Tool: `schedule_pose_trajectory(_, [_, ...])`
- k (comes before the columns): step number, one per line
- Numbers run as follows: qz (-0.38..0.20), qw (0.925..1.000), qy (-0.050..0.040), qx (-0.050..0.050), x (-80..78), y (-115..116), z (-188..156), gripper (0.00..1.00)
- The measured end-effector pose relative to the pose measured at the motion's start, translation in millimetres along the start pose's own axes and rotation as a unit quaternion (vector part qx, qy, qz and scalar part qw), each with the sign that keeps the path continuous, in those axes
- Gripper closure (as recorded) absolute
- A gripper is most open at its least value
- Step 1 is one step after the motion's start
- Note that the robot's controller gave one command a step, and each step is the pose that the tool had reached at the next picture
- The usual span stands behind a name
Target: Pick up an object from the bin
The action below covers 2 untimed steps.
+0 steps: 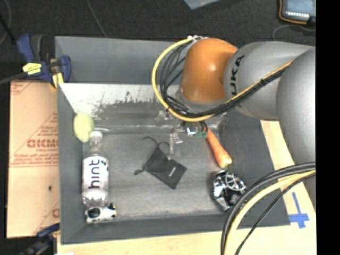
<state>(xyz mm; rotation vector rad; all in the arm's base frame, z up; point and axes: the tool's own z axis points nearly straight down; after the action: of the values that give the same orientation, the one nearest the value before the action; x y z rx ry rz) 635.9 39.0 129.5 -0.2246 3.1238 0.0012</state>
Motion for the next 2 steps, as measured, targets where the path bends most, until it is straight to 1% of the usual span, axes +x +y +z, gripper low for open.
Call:
schedule_pose_trajectory(1, [-0.136,0.9907,-0.0006,0.001,20.6,10,19,0.0])
schedule_pose_trajectory(2, [-0.044,0.999,-0.0025,0.001,29.9,35,57,1.0])
